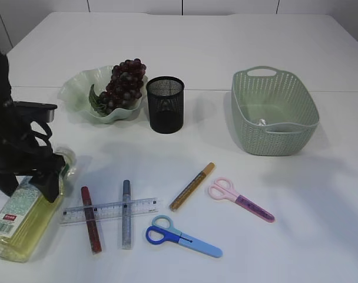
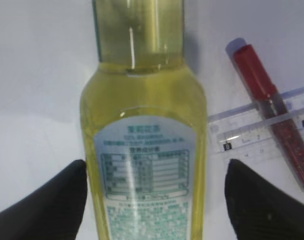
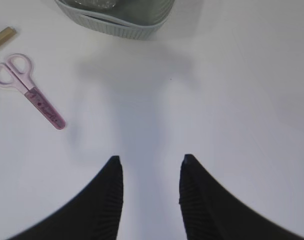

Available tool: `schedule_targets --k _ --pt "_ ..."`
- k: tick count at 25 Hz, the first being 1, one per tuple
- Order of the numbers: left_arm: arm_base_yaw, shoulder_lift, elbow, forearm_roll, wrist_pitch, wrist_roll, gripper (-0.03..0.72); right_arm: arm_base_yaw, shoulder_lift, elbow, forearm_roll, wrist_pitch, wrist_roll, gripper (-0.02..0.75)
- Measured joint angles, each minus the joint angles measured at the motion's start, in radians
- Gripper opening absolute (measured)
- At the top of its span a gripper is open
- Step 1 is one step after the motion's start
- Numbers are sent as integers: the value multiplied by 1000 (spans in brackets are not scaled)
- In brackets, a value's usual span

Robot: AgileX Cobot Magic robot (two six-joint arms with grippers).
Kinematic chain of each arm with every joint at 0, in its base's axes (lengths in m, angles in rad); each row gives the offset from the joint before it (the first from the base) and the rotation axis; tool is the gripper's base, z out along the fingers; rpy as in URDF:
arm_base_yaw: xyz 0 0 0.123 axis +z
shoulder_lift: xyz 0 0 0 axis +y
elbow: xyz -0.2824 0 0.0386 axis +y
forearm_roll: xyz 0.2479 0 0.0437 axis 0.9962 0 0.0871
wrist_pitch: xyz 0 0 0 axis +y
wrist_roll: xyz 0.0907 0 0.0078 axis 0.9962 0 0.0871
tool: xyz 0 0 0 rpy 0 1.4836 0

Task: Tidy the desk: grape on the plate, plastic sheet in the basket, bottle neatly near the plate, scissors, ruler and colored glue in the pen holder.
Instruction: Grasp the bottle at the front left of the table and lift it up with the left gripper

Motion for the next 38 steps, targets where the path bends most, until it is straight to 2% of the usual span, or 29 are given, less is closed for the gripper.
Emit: schedule_targets --k 19,26,38 --pt "0 120 -4 42 0 -12 583 0 0 0 0 0 -2 314" --pt "0 120 -10 42 8 -12 450 0 0 0 0 0 -2 314" --pt "0 120 -12 42 5 -12 430 0 0 0 0 0 -3 314"
